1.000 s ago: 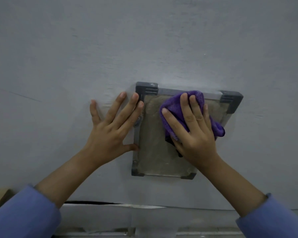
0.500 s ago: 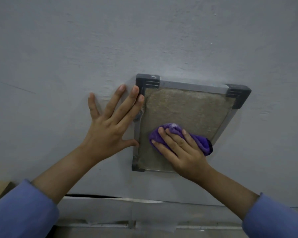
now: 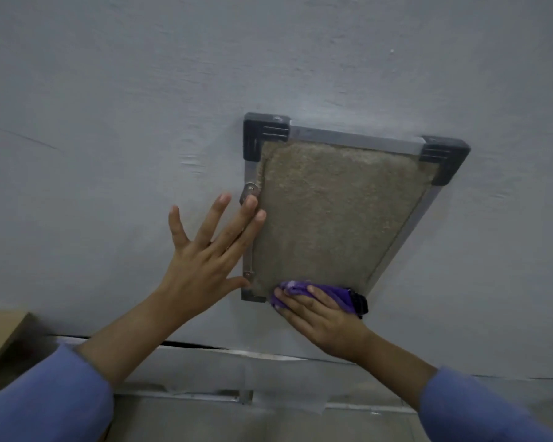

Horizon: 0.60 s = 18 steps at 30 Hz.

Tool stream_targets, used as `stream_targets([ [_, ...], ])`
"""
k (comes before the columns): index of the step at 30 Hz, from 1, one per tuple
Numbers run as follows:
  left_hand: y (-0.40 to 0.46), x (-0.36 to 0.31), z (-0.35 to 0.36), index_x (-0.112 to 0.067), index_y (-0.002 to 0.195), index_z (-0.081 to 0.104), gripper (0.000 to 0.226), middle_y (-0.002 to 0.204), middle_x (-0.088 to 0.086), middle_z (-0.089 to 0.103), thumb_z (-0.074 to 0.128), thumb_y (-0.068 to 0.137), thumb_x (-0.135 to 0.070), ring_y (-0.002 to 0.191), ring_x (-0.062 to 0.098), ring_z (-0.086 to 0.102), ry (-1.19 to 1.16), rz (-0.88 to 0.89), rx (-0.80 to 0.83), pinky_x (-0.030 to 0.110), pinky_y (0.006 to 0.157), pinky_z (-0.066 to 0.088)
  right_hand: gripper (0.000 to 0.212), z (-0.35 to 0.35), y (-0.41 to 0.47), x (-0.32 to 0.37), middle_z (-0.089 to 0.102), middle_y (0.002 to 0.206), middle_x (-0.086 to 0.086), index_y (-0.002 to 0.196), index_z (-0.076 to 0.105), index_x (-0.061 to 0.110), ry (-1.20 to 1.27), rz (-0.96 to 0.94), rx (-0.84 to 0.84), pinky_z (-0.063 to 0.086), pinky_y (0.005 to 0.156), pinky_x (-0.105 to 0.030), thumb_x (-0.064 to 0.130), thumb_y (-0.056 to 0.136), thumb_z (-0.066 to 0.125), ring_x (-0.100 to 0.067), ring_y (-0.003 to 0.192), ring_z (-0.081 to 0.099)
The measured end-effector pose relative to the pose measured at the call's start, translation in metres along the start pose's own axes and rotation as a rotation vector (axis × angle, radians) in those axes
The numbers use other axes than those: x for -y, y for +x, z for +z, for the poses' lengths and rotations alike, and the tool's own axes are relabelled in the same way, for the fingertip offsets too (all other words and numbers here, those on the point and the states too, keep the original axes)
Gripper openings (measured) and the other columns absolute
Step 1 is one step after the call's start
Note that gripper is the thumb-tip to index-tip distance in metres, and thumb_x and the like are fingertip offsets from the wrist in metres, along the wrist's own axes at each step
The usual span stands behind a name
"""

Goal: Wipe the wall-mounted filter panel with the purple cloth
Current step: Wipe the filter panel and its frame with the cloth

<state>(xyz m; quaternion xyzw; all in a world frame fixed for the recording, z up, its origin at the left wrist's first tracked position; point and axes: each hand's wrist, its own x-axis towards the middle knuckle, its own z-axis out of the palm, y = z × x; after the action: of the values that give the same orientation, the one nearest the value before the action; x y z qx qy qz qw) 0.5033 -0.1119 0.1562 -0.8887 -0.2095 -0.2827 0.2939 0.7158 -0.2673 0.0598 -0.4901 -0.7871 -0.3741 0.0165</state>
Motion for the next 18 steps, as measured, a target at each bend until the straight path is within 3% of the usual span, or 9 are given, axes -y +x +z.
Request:
stream_targets([
  [2,-0.001,-0.001,0.001,-0.015,0.153,-0.002,0.130,0.159,0.004,-0.014,0.071,0.057,-0.065,0.146,0.027,-0.012,0.017,-0.006,0.018,0.065,0.104,-0.009,0.041,0.000,-0.002,0.007,0.046,0.143,-0.009,0.133,0.053,0.011,0.037,-0.004,0.018,0.028,0.113,-0.039,0.007,0.099,0.031,-0.021,0.131,0.046],
  [5,0.001,-0.001,0.002,-0.015,0.152,-0.002,0.137,0.159,0.003,-0.014,0.079,0.052,-0.061,0.146,0.027,-0.012,0.001,-0.013,0.023,0.066,0.102,-0.005,0.041,-0.013,-0.005,0.016,0.057,0.133,-0.009,0.123,0.064,0.013,0.160,0.014,0.063,0.031,0.111,-0.038,0.007,0.083,0.060,-0.021,0.123,0.054],
  [8,0.001,-0.001,0.004,-0.016,0.153,-0.002,0.138,0.159,0.002,-0.013,0.081,0.052,-0.058,0.146,0.026,-0.010,-0.025,-0.012,0.014,0.066,0.103,-0.005,0.048,-0.036,-0.012,0.026,0.061,0.127,-0.012,0.117,0.066,0.009,0.386,0.281,0.071,0.043,0.102,-0.038,0.007,0.070,0.079,-0.024,0.119,0.057],
  [10,0.001,-0.001,0.005,-0.016,0.153,-0.001,0.136,0.159,0.002,-0.012,0.081,0.052,-0.058,0.146,0.026,-0.008,-0.041,-0.006,-0.002,0.065,0.104,-0.006,0.028,-0.055,-0.013,0.032,0.059,0.128,-0.012,0.116,0.066,0.005,0.524,0.511,-0.069,0.046,0.101,-0.037,0.015,0.091,0.061,-0.026,0.118,0.058],
  [11,0.001,0.000,0.005,-0.017,0.153,0.000,0.136,0.160,0.002,-0.011,0.081,0.052,-0.058,0.146,0.026,-0.007,-0.040,-0.005,-0.008,0.065,0.105,-0.007,0.029,-0.066,-0.012,0.033,0.057,0.129,-0.012,0.116,0.065,0.005,0.588,0.628,-0.153,0.044,0.102,-0.036,0.018,0.099,0.047,-0.027,0.119,0.057],
  [13,0.001,0.001,0.007,-0.016,0.153,0.003,0.134,0.160,0.002,-0.008,0.081,0.052,-0.058,0.147,0.026,-0.005,-0.024,0.003,-0.032,0.065,0.105,-0.006,0.030,-0.089,-0.008,0.024,0.054,0.131,-0.011,0.121,0.060,0.006,0.670,0.788,-0.318,0.039,0.107,-0.033,0.009,0.098,0.041,-0.025,0.123,0.053],
  [15,0.001,0.002,0.010,-0.016,0.153,0.006,0.129,0.160,0.002,-0.005,0.079,0.056,-0.059,0.147,0.027,-0.002,-0.023,0.009,-0.063,0.067,0.105,-0.003,0.034,-0.113,0.000,0.002,0.055,0.132,-0.014,0.122,0.059,0.003,0.649,0.859,-0.449,0.037,0.109,-0.031,-0.003,0.091,0.046,-0.025,0.127,0.050],
  [18,-0.001,0.003,0.014,-0.016,0.153,0.007,0.121,0.161,0.003,-0.003,0.073,0.062,-0.062,0.147,0.028,0.001,-0.026,0.007,-0.096,0.069,0.104,0.000,0.031,-0.137,0.014,-0.040,0.051,0.133,-0.021,0.124,0.055,-0.001,0.432,0.790,-0.562,0.039,0.109,-0.038,-0.002,0.095,0.046,-0.031,0.129,0.048],
])
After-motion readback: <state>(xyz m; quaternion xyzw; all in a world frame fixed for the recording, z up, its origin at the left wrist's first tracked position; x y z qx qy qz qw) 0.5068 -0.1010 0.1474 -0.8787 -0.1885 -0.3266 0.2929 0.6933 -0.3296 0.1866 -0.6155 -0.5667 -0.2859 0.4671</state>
